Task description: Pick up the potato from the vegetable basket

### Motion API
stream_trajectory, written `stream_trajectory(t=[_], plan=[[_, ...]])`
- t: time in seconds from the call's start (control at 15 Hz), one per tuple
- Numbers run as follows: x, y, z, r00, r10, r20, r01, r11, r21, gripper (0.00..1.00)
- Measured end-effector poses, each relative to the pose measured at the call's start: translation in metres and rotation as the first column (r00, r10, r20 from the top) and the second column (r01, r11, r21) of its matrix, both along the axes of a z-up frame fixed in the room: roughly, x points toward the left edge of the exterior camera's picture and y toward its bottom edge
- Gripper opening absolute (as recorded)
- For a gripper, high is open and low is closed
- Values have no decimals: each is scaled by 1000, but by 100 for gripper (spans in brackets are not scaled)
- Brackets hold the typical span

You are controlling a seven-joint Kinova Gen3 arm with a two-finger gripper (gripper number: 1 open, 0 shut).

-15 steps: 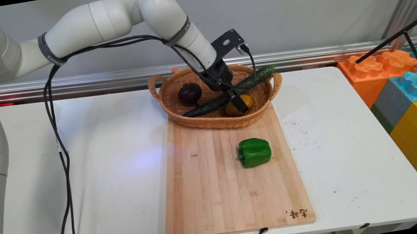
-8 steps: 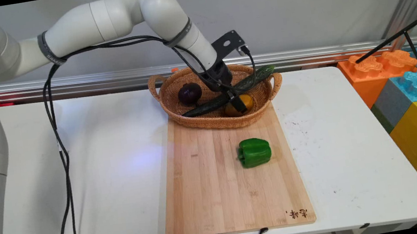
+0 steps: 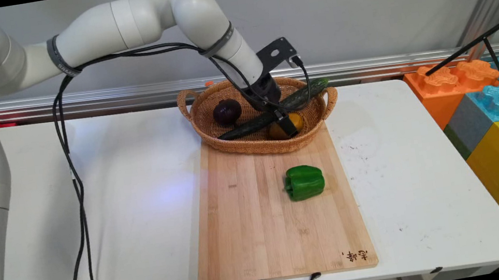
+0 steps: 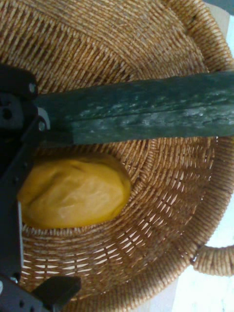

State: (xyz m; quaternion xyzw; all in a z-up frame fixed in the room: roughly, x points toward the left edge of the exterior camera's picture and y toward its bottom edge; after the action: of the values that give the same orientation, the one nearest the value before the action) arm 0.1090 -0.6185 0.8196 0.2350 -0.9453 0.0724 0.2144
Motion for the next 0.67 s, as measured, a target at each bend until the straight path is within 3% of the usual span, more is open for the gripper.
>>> stream_trajectory(t=[0.53,0.6,0.67], plan=[[-5,2,0,1000,-10,19,10,1000,-8,100],[-5,1,0,1000,-10,19,10,1000,-9,0],[-5,0,0,1000,-12,21,12,1000,-15,0]])
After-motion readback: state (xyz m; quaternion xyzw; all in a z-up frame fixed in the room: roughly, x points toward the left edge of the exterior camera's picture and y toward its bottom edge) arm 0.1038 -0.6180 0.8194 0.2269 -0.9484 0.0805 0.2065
